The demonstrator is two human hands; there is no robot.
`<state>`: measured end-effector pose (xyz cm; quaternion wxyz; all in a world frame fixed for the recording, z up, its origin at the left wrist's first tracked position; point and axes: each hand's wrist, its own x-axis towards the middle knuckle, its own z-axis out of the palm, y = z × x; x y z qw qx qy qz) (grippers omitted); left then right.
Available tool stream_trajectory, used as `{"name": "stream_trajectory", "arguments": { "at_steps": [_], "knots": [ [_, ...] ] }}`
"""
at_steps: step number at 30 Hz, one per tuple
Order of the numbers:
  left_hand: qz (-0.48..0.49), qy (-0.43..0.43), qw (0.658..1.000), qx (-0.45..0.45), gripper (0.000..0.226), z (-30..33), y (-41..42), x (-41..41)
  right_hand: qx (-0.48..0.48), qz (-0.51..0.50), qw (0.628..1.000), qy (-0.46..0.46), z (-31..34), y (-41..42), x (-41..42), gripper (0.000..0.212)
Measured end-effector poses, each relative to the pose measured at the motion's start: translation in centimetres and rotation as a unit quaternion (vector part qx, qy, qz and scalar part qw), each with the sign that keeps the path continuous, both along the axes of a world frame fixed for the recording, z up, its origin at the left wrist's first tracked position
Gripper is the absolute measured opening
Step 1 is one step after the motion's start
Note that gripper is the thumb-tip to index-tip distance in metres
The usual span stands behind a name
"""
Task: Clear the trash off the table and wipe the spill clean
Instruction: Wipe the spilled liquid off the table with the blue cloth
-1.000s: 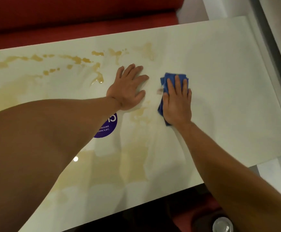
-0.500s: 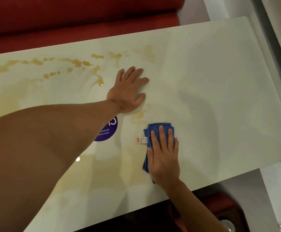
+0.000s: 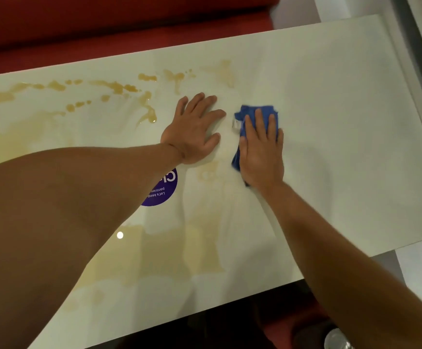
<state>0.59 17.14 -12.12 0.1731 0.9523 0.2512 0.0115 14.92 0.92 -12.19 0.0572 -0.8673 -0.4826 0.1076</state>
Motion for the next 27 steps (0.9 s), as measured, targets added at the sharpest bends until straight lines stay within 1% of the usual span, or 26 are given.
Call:
{"name": "stream_trajectory", "arguments": {
  "at_steps": [3,5,7,9,12,15,17,18,19,22,25,27],
  "knots": [
    [0.001,-0.007,1.000,-0.005,0.059,-0.1,0.1,0.0,-0.010,0.064,0.998,0.003,0.3,-6.7,-5.6,0.057],
    [0.002,-0.009,1.000,-0.002,0.057,-0.1,0.1,0.0,-0.008,0.081,0.996,0.018,0.5,-12.4,-8.1,0.057],
    [0.004,-0.006,1.000,0.000,0.056,-0.1,0.1,0.0,-0.021,0.085,0.996,0.029,0.8,-17.1,-7.6,0.056],
    [0.006,-0.005,1.000,0.003,0.055,0.0,0.1,0.0,-0.036,0.070,0.996,0.047,1.1,-19.2,-4.4,0.057],
    [0.007,-0.008,1.000,-0.003,0.055,0.1,0.0,0.1,-0.055,-0.011,0.998,0.036,1.0,-17.3,2.0,0.059],
    [0.003,-0.008,1.000,-0.005,0.055,0.2,0.0,0.1,-0.040,-0.118,0.992,0.011,0.8,-11.0,7.1,0.062],
    [0.001,-0.005,1.000,-0.004,0.055,0.1,-0.1,0.1,-0.035,-0.172,0.984,0.012,0.6,-6.0,7.5,0.064],
    [0.000,-0.002,1.000,-0.002,0.054,0.1,-0.1,0.1,-0.032,-0.164,0.986,0.005,0.5,-4.0,6.6,0.064],
    [0.000,-0.002,1.000,-0.001,0.053,0.1,-0.1,0.2,-0.026,-0.128,0.991,-0.002,0.4,-2.4,4.9,0.062],
    [0.006,-0.005,1.000,-0.008,0.053,0.1,0.1,0.1,-0.013,0.027,0.999,-0.014,0.3,-2.1,-1.7,0.058],
    [0.007,-0.009,1.000,-0.013,0.051,0.0,0.0,0.1,-0.022,0.115,0.993,0.007,0.4,-7.9,-6.5,0.056],
    [0.007,-0.008,1.000,-0.013,0.049,0.1,0.0,0.1,-0.022,0.157,0.987,0.019,0.7,-13.4,-6.8,0.054]
  ]
}}
